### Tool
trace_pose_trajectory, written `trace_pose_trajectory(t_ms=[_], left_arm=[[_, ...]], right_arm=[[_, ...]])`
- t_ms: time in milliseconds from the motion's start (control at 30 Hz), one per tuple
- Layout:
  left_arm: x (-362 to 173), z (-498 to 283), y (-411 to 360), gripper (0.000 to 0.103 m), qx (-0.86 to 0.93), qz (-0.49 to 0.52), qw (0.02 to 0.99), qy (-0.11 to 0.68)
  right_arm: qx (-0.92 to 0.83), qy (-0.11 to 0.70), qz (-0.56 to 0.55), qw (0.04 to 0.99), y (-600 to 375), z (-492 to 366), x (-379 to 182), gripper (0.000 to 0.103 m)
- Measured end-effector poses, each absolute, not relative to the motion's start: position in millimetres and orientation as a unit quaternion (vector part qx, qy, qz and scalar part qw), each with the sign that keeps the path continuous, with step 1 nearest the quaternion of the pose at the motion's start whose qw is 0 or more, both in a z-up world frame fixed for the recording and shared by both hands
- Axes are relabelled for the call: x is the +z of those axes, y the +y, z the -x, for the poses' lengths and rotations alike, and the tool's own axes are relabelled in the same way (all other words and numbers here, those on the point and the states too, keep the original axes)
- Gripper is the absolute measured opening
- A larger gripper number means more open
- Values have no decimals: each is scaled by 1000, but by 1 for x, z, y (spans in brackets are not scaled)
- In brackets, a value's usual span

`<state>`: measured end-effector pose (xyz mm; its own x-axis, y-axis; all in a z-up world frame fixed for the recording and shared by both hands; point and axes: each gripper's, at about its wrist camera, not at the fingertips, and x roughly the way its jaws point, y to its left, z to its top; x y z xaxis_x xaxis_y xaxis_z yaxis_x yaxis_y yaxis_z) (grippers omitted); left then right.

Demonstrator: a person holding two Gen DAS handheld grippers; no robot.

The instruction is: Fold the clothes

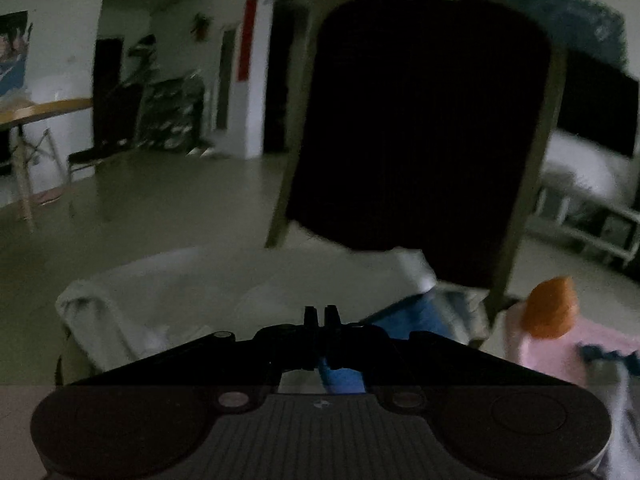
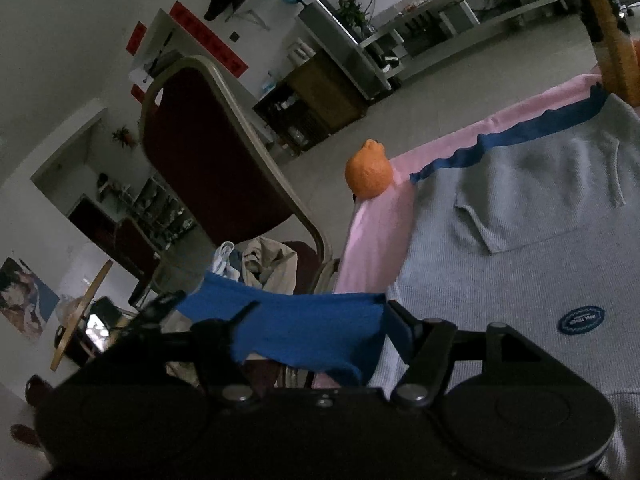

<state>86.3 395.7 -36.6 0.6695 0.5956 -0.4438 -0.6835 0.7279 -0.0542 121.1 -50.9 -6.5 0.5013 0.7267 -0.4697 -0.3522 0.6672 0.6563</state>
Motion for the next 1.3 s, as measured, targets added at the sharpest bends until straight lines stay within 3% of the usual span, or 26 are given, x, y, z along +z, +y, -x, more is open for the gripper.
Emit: trace_pose_trajectory(t_ms=[67, 167, 333, 467, 533, 567, 600, 667, 733, 767, 800, 900, 1000, 1100, 1167, 1233, 1300], left_arm=[[-31, -84, 400, 14, 352, 117, 904, 214], [-14, -73, 398, 36, 346, 117, 902, 231], [10, -47, 363, 37, 308, 113, 906, 267], [-8, -51, 314, 46, 181, 161, 900, 362], [-29, -65, 281, 46, 143, 174, 888, 401], [-40, -76, 266, 46, 134, 177, 883, 413], [-52, -88, 250, 43, 128, 176, 879, 424], [-72, -111, 229, 39, 137, 159, 875, 437], [-92, -136, 210, 35, 150, 137, 869, 452], [-102, -144, 206, 22, 157, 130, 862, 465], [-110, -150, 203, 19, 163, 123, 855, 477], [-129, -154, 201, 18, 172, 98, 836, 512], [-134, -147, 202, 28, 170, 61, 827, 532], [-134, -128, 206, 26, 199, 51, 812, 546], [-126, -111, 213, 17, 224, 66, 820, 523], [-110, -92, 213, 17, 231, 78, 849, 469], [-99, -82, 207, 23, 198, 99, 875, 430]], right_arm=[[324, 378, -252, 830, -54, -121, -4, 65], [325, 371, -260, 830, -65, -119, 2, 65], [325, 350, -281, 832, -100, -112, 20, 68], [304, 352, -275, 842, -140, -106, 22, 73], [275, 377, -273, 841, -159, -109, 8, 73], [262, 391, -274, 839, -166, -113, -1, 66], [249, 408, -271, 835, -173, -119, -13, 40], [220, 440, -257, 832, -182, -133, -38, 12], [192, 460, -246, 832, -188, -152, -59, 12], [180, 470, -243, 829, -192, -161, -69, 13], [174, 481, -248, 823, -196, -171, -79, 14], [156, 502, -267, 808, -209, -188, -108, 15], [135, 517, -275, 799, -218, -196, -131, 17], [120, 507, -236, 820, -217, -194, -126, 17], [109, 491, -226, 834, -222, -185, -119, 18], [100, 480, -241, 837, -235, -176, -115, 20], [92, 468, -261, 839, -250, -168, -112, 22]])
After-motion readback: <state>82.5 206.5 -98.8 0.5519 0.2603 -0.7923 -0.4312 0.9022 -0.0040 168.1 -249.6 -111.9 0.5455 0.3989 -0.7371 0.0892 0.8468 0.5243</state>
